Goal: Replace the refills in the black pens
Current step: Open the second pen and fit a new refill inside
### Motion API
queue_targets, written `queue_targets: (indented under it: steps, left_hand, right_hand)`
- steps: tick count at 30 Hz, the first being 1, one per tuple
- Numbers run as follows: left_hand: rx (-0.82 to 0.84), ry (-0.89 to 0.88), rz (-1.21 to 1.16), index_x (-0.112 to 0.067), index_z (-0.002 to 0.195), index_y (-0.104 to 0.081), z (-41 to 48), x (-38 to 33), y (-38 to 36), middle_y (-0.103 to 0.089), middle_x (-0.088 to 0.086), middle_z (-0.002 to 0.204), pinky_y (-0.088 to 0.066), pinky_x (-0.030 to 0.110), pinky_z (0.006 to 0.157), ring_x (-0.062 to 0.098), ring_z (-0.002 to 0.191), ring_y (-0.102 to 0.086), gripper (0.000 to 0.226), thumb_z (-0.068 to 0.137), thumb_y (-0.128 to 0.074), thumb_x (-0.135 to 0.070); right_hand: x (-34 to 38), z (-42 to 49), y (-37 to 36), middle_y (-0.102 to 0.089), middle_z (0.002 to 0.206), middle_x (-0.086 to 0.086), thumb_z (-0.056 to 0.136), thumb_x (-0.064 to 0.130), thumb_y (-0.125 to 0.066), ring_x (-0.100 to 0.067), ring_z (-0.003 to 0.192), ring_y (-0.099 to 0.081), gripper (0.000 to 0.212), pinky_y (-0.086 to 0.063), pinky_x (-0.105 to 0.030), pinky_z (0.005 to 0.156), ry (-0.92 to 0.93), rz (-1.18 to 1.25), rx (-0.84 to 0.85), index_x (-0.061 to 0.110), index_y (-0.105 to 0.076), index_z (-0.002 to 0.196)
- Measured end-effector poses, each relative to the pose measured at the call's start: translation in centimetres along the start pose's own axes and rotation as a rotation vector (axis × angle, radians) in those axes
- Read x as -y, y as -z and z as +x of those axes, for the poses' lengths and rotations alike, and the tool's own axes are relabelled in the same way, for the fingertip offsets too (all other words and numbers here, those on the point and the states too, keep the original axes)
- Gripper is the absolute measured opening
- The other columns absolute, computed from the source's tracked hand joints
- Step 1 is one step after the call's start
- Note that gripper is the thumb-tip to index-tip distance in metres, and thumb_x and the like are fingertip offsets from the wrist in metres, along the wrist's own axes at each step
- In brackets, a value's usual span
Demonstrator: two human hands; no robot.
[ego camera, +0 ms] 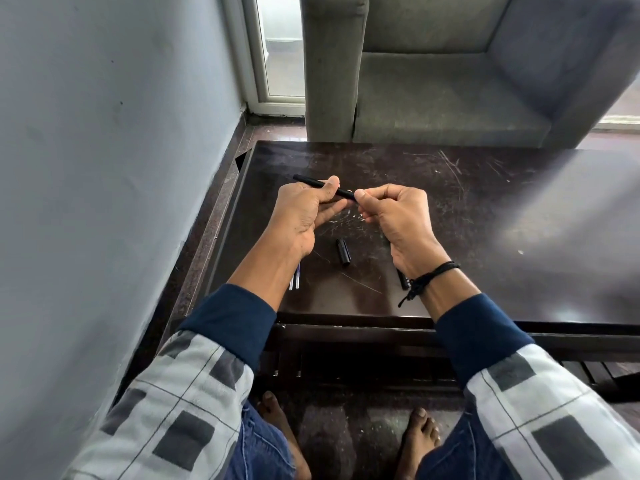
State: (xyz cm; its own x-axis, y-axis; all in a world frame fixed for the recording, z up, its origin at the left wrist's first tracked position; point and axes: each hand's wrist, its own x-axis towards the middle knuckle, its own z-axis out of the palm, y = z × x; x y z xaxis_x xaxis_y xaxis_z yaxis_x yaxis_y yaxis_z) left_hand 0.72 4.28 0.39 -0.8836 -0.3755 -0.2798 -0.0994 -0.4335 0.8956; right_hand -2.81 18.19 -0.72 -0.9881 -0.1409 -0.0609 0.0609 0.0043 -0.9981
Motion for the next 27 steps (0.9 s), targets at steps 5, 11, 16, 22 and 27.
queue_targets:
  steps: [5, 11, 16, 22, 27]
  left_hand:
    - [-0.002, 0.004, -0.009, 0.011, 0.099, -0.064, -0.18, -0.42, 0.03, -0.071, 0.023, 0.091, -0.062, 0.030, 0.075, 0.029, 0.069, -0.075, 0.013, 0.092, -0.066, 0.001]
    - [0.008, -0.003, -0.002, 0.006, 0.093, -0.063, -0.36, -0.59, -0.12, -0.071, 0.021, 0.085, -0.063, 0.026, 0.070, 0.028, 0.071, -0.074, 0.007, 0.094, -0.064, 0.000]
    - [0.002, 0.003, -0.010, 0.009, 0.098, -0.063, -0.35, -0.64, 0.02, -0.072, 0.027, 0.095, -0.063, 0.028, 0.071, 0.035, 0.084, -0.074, 0.011, 0.093, -0.065, 0.000]
    - [-0.003, 0.005, -0.016, 0.008, 0.099, -0.064, -0.21, -0.60, 0.25, -0.073, 0.023, 0.091, -0.062, 0.027, 0.069, 0.034, 0.083, -0.075, 0.011, 0.093, -0.065, -0.001]
    - [0.023, 0.014, -0.009, 0.006, 0.098, -0.063, -0.18, -0.44, 0.11, -0.073, 0.022, 0.087, -0.063, 0.029, 0.072, 0.027, 0.073, -0.075, 0.008, 0.094, -0.063, -0.002]
  right_hand:
    - [-0.14, 0.17, 0.10, -0.072, 0.072, -0.004, 0.088, 0.021, -0.080, -0.010, 0.066, -0.064, 0.017, -0.055, -0.019, 0.065, -0.031, 0.028, 0.012, 0.004, -0.076, 0.086]
    - [-0.10, 0.44, 0.38, -0.070, 0.070, -0.008, 0.093, 0.015, -0.075, -0.010, 0.061, -0.063, 0.017, -0.053, -0.019, 0.060, -0.055, 0.022, 0.021, 0.004, -0.073, 0.080]
    - [-0.28, 0.45, 0.26, -0.072, 0.075, -0.007, 0.085, 0.008, -0.081, -0.013, 0.067, -0.062, 0.007, -0.056, -0.024, 0.070, -0.031, 0.003, -0.006, 0.004, -0.076, 0.083]
    - [-0.05, 0.25, 0.18, -0.072, 0.074, -0.006, 0.089, 0.026, -0.079, -0.012, 0.067, -0.065, 0.021, -0.058, -0.021, 0.068, -0.079, 0.027, 0.042, 0.006, -0.074, 0.085]
    - [-0.10, 0.21, 0.21, -0.069, 0.068, -0.006, 0.092, 0.013, -0.075, -0.010, 0.060, -0.061, 0.016, -0.052, -0.019, 0.059, -0.050, -0.018, 0.038, 0.005, -0.072, 0.078]
